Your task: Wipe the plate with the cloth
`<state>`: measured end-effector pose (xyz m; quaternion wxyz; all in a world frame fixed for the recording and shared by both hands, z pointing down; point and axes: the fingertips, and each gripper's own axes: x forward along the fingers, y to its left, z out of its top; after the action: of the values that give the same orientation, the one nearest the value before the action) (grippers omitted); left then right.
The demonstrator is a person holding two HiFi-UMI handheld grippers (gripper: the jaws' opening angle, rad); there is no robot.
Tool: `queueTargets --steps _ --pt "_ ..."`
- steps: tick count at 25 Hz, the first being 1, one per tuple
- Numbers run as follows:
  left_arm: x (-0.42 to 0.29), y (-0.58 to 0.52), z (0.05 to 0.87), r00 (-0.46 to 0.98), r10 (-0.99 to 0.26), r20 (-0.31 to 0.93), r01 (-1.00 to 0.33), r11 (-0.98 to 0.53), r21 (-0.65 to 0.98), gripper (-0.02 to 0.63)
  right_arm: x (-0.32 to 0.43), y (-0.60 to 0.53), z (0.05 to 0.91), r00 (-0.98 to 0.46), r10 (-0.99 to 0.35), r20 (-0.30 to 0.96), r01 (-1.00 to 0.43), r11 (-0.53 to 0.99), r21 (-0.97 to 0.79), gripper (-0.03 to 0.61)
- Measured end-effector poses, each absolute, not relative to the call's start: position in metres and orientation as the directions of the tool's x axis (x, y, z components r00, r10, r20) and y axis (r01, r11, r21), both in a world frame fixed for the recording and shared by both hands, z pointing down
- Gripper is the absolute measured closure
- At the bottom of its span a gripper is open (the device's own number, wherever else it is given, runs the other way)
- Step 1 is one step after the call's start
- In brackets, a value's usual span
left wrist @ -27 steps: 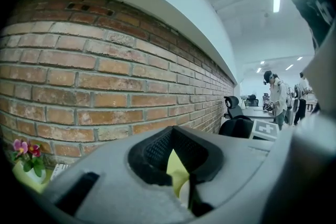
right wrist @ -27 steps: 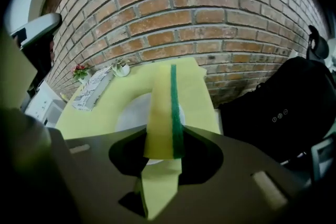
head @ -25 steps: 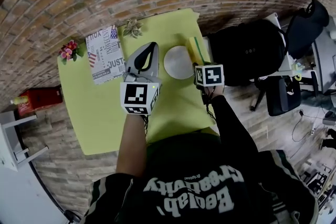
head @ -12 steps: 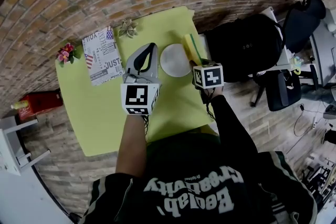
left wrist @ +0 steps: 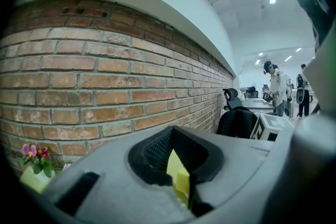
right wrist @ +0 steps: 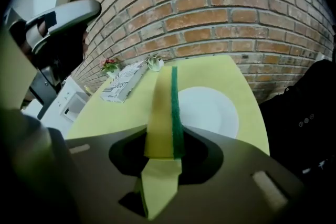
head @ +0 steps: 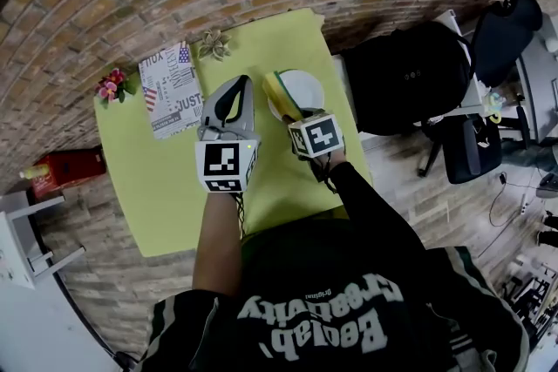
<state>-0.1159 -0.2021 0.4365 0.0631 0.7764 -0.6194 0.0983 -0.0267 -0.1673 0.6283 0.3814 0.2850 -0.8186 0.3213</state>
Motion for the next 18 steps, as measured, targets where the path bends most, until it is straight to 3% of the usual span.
queueTargets --steps 6,18 --pt "-0.115 -0.2 0.437 0.218 -0.948 0.233 -0.972 -0.231 -0.03 0.611 -0.024 -0.163 0.639 -0.531 -0.194 0.825 -0.716 0.623 -0.315 0.445" --pt "-0.101 -0.206 0.435 0.231 -0.95 0.212 -0.97 -0.242 -0.029 0.611 0.043 -0.188 0.643 -0.427 -0.284 0.858 -0.827 0.506 -0.244 0.445"
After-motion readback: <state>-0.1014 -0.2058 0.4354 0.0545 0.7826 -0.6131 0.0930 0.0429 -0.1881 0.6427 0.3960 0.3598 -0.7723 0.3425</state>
